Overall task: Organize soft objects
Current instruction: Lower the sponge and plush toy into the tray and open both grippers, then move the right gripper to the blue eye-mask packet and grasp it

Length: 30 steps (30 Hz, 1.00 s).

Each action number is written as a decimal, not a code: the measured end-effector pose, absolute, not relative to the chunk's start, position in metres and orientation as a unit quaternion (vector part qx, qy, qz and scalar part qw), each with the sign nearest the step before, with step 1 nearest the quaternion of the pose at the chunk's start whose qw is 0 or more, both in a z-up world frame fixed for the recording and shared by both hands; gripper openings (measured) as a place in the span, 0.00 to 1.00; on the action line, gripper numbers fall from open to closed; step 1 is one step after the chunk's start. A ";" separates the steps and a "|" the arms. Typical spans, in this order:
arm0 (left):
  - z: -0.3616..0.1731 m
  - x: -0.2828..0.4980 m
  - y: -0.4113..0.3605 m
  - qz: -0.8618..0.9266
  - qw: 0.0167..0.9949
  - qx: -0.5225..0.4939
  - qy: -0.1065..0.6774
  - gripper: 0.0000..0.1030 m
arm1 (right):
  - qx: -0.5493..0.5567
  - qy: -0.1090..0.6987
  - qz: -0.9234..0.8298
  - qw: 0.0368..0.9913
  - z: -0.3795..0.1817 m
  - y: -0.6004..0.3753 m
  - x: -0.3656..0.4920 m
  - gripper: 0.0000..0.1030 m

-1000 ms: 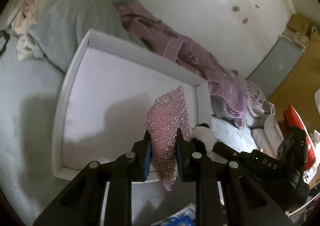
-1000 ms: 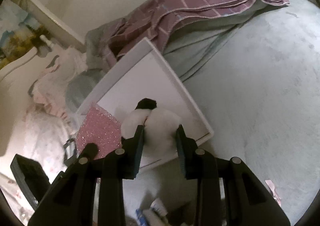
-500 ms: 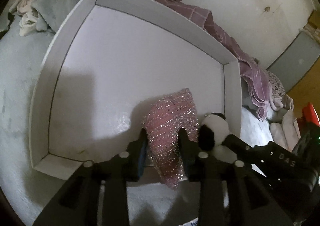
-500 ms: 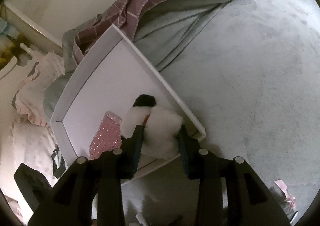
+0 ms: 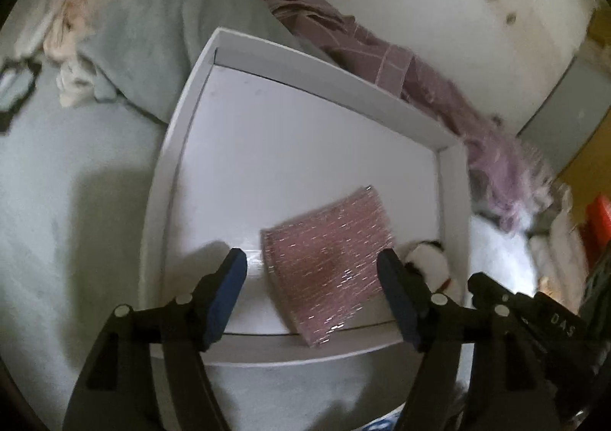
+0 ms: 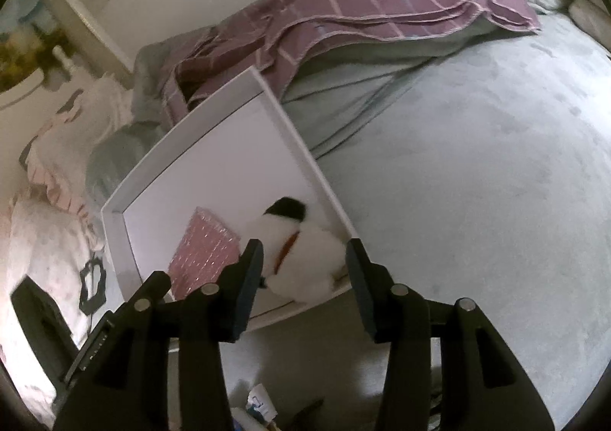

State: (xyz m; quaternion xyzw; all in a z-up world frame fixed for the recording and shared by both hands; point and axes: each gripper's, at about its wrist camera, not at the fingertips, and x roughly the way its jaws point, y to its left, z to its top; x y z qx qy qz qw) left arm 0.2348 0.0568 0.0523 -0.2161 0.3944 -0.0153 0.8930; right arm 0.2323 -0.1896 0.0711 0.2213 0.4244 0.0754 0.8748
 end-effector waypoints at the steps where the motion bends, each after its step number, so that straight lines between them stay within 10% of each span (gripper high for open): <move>1: 0.051 0.236 0.057 -0.006 0.889 -0.207 0.408 0.38 | 0.217 0.429 0.075 0.874 0.069 -0.187 0.233 0.37; 2: 0.047 0.239 0.058 0.000 0.880 -0.203 0.429 0.20 | 0.213 0.438 0.072 0.871 0.064 -0.184 0.235 0.32; 5: 0.034 0.246 0.059 -0.017 0.863 -0.218 0.455 0.14 | 0.215 0.466 0.068 0.856 0.051 -0.180 0.242 0.25; 22: 0.060 0.232 0.020 -0.077 0.873 -0.151 0.457 0.14 | 0.172 0.464 0.082 0.865 0.090 -0.182 0.212 0.25; 30: 0.101 0.203 0.031 -0.075 0.867 -0.145 0.471 0.51 | 0.151 0.452 0.100 0.873 0.126 -0.189 0.183 0.33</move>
